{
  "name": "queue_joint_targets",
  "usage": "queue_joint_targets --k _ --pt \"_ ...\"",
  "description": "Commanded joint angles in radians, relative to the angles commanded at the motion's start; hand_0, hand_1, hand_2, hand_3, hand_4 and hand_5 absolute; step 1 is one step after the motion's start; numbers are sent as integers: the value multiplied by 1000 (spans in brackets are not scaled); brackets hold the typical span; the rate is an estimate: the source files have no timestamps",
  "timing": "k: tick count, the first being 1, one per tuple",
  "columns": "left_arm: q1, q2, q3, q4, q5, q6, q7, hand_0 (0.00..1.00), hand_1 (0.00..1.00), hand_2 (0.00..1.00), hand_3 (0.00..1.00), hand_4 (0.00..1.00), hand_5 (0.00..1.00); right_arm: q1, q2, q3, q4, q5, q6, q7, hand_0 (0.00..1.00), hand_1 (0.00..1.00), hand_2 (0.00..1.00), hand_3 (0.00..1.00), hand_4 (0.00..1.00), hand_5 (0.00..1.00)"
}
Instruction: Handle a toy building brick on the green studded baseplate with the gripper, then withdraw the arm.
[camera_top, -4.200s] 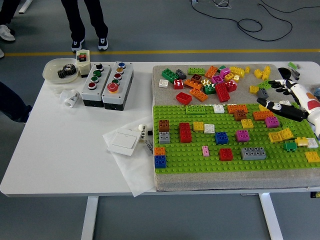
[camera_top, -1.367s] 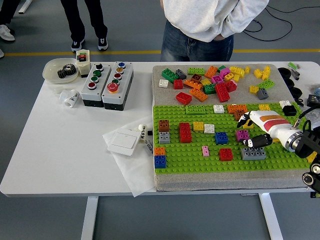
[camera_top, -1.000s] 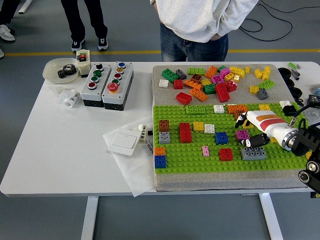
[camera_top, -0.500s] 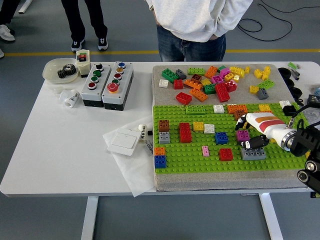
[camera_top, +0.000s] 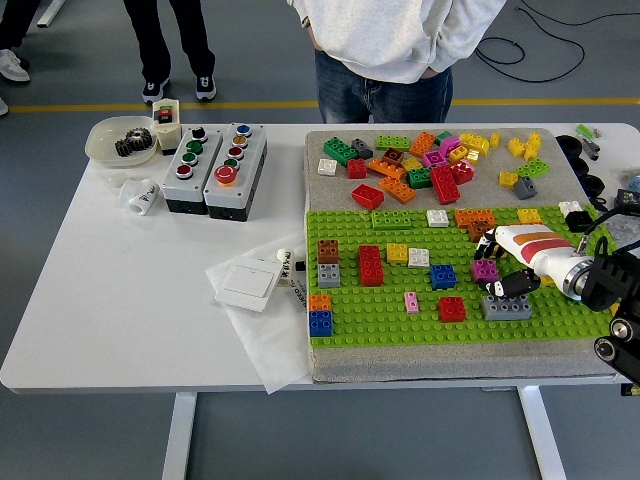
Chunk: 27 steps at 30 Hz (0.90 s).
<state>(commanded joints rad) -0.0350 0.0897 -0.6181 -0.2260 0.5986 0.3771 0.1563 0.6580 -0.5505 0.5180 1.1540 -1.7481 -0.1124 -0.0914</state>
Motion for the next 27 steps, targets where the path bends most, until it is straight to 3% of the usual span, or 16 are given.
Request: queue_joint_targets --k 9,10,27 --pt "4 0 -11 -1 20 0 6 744 757 805 617 651 625 0 3 -5 -5 9 -5 8 475 508 556 527 772 167" --pt "4 0 -14 -1 24 -1 7 744 757 805 617 652 624 0 4 -6 -7 11 -3 9 402 471 521 488 742 153" --pt "10 3 -22 -1 41 -4 11 743 757 805 616 651 623 -11 -12 11 29 19 -27 12 368 454 508 478 722 169"
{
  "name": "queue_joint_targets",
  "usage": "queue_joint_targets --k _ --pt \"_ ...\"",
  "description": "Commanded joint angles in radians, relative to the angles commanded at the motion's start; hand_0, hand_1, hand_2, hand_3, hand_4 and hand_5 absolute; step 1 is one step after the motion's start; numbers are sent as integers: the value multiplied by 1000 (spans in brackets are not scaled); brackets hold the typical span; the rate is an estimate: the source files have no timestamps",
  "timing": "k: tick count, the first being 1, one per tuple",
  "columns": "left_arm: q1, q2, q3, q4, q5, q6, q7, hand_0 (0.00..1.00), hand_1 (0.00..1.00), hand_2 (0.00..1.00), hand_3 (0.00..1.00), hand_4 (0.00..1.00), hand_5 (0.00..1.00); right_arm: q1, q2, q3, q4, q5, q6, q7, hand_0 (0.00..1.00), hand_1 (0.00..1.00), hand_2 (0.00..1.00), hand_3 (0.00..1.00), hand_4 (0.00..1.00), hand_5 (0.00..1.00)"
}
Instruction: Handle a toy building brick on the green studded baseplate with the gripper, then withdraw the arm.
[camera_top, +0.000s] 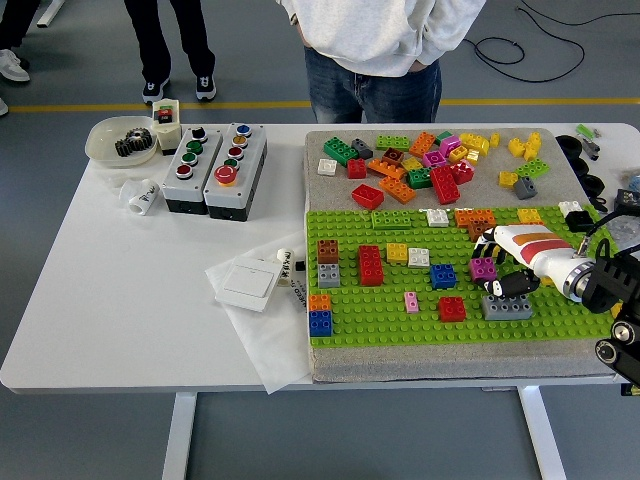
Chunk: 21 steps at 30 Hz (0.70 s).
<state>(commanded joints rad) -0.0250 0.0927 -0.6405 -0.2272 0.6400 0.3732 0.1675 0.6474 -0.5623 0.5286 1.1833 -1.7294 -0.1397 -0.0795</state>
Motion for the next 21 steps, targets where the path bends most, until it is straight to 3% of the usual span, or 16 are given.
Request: queue_joint_targets --k 21 --pt "-2 3 5 1 -8 2 -4 743 756 806 615 650 623 -5 -26 54 92 -1 -13 -11 375 451 506 474 717 204"
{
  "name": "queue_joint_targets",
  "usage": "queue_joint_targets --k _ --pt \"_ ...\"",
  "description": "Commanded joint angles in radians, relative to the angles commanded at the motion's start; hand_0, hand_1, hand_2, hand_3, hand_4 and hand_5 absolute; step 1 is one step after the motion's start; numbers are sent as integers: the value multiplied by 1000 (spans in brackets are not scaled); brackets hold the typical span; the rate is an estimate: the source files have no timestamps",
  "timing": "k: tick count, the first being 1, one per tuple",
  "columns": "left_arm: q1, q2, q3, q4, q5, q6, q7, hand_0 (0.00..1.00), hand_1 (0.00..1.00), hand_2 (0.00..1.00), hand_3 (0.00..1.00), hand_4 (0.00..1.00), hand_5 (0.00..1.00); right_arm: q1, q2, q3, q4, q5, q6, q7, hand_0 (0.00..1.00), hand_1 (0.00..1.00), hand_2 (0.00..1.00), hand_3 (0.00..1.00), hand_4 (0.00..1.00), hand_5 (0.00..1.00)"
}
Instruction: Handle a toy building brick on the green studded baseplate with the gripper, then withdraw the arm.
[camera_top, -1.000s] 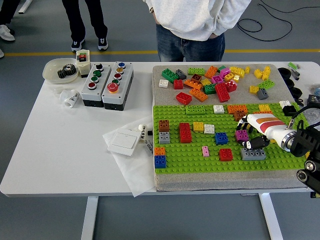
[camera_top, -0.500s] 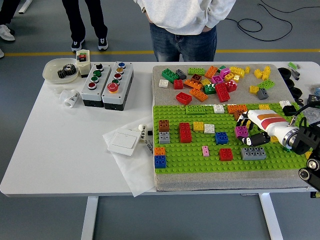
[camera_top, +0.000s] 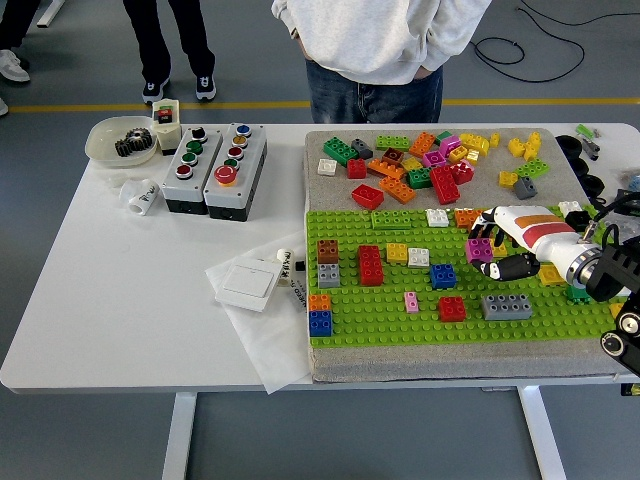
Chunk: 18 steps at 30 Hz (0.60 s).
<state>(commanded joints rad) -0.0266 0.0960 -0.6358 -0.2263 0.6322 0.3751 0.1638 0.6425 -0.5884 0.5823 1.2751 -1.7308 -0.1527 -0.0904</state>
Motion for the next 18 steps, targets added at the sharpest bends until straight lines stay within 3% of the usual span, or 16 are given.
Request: queue_joint_targets --k 18 --pt "-1 0 -2 0 4 0 2 743 756 805 615 650 624 -4 -13 18 38 7 3 -6 377 452 507 477 719 217"
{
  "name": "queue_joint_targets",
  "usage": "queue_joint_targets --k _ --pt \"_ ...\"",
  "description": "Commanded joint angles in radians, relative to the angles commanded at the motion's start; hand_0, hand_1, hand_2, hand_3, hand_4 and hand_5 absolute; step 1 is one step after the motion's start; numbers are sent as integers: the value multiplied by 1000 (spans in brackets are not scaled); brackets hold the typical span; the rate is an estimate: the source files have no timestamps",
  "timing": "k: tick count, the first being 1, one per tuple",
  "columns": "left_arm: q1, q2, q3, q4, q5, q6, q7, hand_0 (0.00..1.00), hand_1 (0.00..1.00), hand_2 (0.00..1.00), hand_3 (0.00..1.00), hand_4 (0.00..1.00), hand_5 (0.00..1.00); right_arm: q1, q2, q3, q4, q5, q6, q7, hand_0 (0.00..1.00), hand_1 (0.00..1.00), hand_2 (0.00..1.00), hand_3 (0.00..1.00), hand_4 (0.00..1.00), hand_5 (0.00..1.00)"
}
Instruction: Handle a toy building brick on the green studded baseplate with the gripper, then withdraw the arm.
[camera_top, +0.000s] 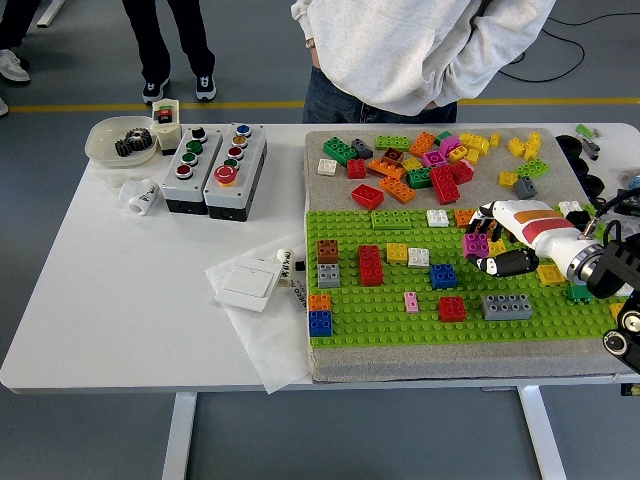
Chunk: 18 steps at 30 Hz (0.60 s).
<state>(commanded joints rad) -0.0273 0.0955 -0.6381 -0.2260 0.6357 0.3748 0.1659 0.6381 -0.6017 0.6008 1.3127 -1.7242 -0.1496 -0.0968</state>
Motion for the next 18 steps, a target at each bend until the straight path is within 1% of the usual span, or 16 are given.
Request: queue_joint_targets --k 3,14,18 --pt "-1 -1 -4 0 5 0 2 743 756 805 615 650 624 6 1 1 4 0 1 -2 377 452 507 477 719 217" --pt "-5 -2 -3 3 0 -2 -3 743 756 804 615 650 624 3 -14 11 32 -2 2 -6 376 452 509 476 725 225" --pt "-6 -2 -6 3 1 -2 -3 743 756 804 615 650 624 -5 -20 16 51 -5 1 -6 376 453 509 477 726 227"
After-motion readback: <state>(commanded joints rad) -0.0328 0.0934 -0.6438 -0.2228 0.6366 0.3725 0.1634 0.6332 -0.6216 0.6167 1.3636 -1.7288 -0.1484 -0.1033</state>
